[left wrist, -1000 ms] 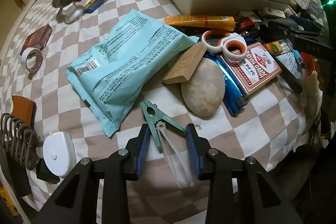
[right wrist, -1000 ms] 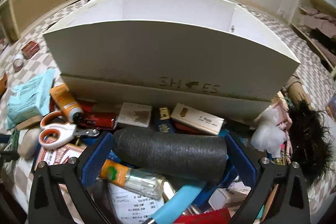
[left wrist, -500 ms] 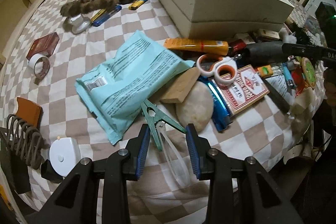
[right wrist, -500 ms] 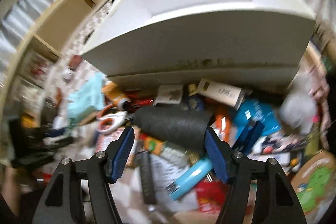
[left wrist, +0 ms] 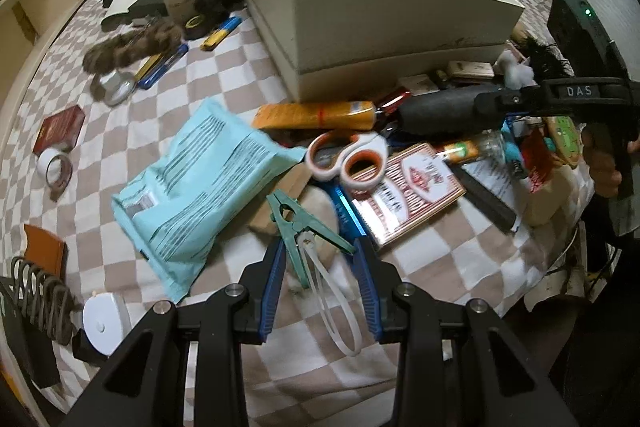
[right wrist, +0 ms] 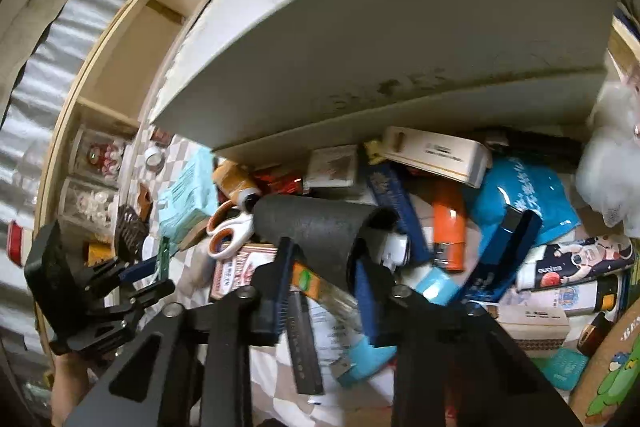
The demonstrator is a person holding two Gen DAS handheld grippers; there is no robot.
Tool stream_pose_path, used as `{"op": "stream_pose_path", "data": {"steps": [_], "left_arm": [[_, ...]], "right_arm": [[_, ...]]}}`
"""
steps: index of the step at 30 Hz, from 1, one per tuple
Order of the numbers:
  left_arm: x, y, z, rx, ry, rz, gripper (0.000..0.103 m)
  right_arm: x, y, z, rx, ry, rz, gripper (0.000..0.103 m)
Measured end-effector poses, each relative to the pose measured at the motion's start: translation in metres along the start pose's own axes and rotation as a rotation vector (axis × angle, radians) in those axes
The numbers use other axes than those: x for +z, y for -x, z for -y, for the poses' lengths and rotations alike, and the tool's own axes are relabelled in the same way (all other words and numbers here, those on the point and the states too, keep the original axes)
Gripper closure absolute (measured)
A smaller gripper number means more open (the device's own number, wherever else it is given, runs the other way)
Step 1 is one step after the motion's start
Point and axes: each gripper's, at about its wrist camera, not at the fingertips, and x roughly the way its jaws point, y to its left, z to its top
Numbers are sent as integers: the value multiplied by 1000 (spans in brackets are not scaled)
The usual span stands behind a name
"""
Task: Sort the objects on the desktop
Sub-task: 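Lift the clothespin with the left tool while the right tool lifts the black tube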
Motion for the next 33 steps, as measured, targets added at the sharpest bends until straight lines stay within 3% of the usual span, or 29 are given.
{"op": "stream_pose_path", "data": {"steps": [5, 11, 20, 33], "left_arm": [[4, 3, 9, -14, -7, 12, 68], [7, 3, 15, -12, -1, 14, 68], [16, 10, 21, -19, 21, 37, 68], [35, 26, 46, -27, -4, 92, 68]], "right_arm": [[-6, -1, -28, 30, 88, -15, 86], [-11, -15, -42, -9, 118, -29, 96], [-8, -7, -42, -15, 93, -30, 97], [-4, 38, -39, 79, 26, 46, 97]]}}
